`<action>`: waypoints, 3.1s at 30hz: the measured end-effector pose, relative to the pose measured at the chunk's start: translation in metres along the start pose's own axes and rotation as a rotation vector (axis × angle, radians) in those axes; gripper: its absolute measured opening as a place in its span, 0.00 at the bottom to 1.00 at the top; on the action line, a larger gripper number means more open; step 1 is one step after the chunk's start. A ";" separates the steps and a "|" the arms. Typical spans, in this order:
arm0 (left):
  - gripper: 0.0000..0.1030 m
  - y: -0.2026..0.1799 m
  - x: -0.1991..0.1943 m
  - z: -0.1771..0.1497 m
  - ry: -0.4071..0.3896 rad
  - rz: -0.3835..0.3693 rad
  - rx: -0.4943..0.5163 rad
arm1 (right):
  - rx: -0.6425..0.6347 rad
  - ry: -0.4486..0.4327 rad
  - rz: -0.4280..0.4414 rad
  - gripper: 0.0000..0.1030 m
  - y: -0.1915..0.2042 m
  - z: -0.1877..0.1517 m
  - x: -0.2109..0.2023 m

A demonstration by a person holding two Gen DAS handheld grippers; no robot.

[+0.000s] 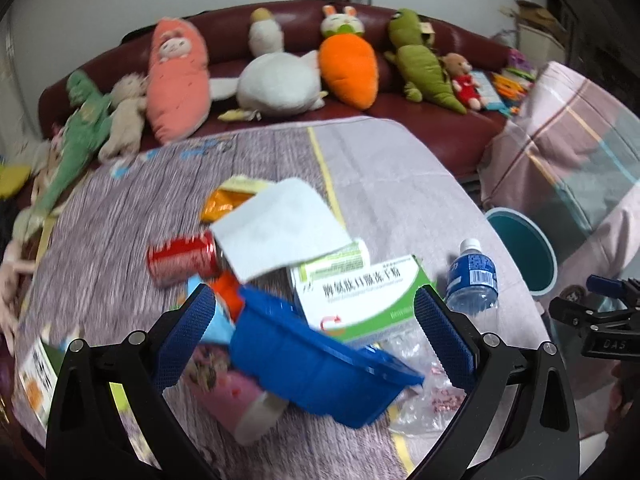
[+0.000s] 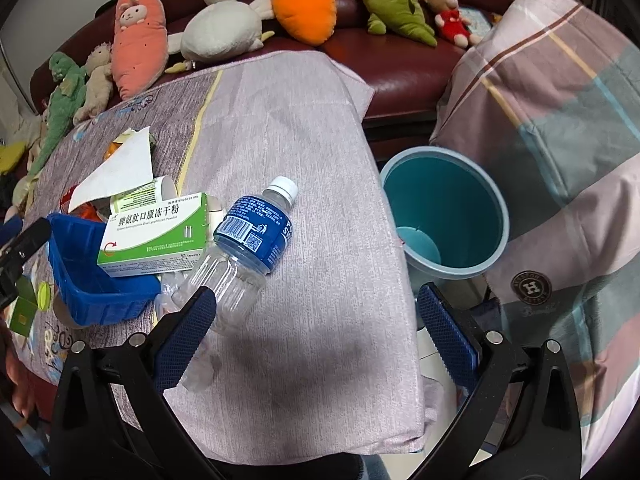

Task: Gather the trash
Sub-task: 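Grasp the green medicine box with left tool while right tool grasps the water bottle, then carry box and bottle over the teal wastebasket and open both tools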

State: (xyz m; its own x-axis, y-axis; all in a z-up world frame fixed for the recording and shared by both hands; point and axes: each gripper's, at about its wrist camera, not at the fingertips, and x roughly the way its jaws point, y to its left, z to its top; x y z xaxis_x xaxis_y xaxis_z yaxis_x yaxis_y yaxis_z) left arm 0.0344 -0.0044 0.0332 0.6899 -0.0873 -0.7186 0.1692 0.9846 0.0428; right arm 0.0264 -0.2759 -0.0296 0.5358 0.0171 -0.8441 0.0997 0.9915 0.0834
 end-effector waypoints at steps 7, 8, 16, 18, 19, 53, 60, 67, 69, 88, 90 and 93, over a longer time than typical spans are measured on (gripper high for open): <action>0.97 -0.003 0.026 0.024 0.047 -0.069 0.097 | 0.057 0.063 0.080 0.92 -0.002 0.015 0.026; 0.97 -0.003 0.030 0.025 0.057 -0.080 0.107 | 0.054 0.073 0.090 0.89 0.001 0.018 0.030; 0.97 0.003 0.058 0.028 0.133 -0.154 0.166 | 0.058 0.180 0.151 0.78 0.023 0.031 0.068; 0.97 0.007 0.062 0.030 0.143 -0.159 0.177 | 0.066 0.211 0.168 0.78 0.028 0.032 0.079; 0.97 0.008 0.064 0.031 0.148 -0.163 0.181 | 0.067 0.218 0.170 0.78 0.028 0.032 0.083; 0.93 -0.089 0.145 0.026 0.529 -0.471 0.950 | 0.100 0.298 0.227 0.65 -0.026 0.029 0.104; 0.92 -0.114 0.165 0.018 0.629 -0.445 1.079 | 0.098 0.304 0.267 0.65 -0.032 0.030 0.105; 0.92 -0.135 0.187 -0.002 0.778 -0.396 1.154 | 0.068 0.295 0.285 0.65 -0.042 0.032 0.104; 0.91 -0.139 0.191 -0.006 0.799 -0.367 1.168 | 0.072 0.293 0.304 0.65 -0.049 0.031 0.105; 0.73 -0.120 0.190 0.053 0.696 -0.236 0.561 | 0.074 0.257 0.401 0.65 -0.058 0.029 0.115; 0.73 -0.124 0.198 0.052 0.711 -0.207 0.497 | 0.090 0.271 0.414 0.65 -0.058 0.028 0.122; 0.76 -0.135 0.210 0.047 0.736 -0.177 0.445 | 0.085 0.242 0.416 0.64 -0.061 0.026 0.117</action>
State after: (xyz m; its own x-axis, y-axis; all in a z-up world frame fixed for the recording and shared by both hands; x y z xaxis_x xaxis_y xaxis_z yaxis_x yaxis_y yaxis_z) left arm 0.1898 -0.1624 -0.0913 0.0242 0.0379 -0.9990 0.5953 0.8022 0.0449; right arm 0.1047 -0.3382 -0.1199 0.3354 0.4492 -0.8281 -0.0080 0.8803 0.4743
